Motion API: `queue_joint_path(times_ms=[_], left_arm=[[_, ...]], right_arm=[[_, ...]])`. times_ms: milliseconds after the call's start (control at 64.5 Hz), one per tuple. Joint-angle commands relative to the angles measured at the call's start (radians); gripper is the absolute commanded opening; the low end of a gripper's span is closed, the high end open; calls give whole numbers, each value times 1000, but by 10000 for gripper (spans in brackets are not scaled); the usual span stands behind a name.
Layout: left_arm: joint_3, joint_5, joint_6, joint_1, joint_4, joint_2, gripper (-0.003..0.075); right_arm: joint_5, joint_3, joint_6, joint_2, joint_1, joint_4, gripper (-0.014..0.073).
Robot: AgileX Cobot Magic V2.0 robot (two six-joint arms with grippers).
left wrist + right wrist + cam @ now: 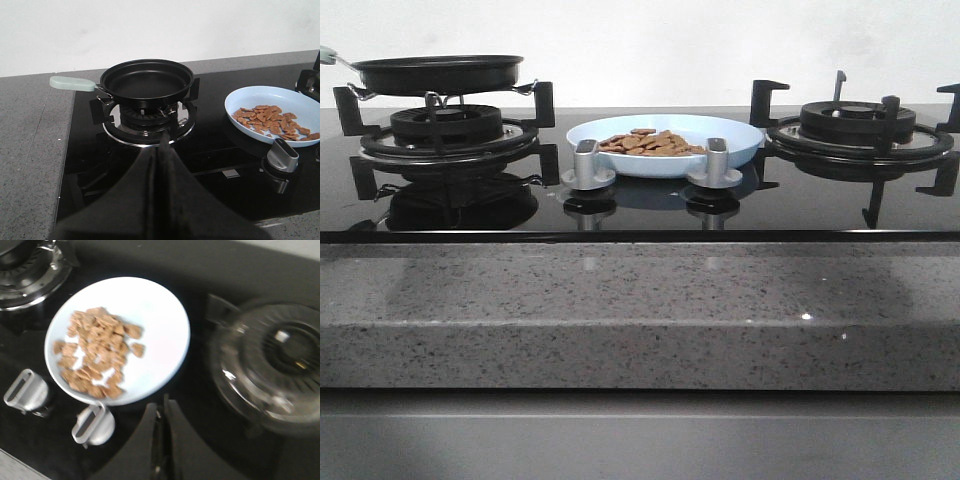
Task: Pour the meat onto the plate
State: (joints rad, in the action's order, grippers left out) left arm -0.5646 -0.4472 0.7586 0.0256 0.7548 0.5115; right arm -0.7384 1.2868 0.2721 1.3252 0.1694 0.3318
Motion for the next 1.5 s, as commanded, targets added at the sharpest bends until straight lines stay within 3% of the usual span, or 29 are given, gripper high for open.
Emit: queue_joint_path(times_ms=[0,155,264,558,1302,1488], left_arm=[[-26,63,-3,-7,35,2,-20],[-26,63,-3,-7,37,2,-20],[-26,63,-3,-7,57,2,-20],[-26,53,-3,-7,76,4,-20],[-26,53,-3,-7,76,4,-20],[-26,113,-3,-36,74,6,-20]], right_arm=[[198,-151,17,-180,1,-9,-62],[382,-488,17,-505,1,-11,-62],[392,-650,17,-728,1,-22,-62],[331,-763,16,-1000,-5,-23,-62],[346,-780,16,-1023,-5,-19,-62],[344,-780,16,-1023,-5,-19,-62]])
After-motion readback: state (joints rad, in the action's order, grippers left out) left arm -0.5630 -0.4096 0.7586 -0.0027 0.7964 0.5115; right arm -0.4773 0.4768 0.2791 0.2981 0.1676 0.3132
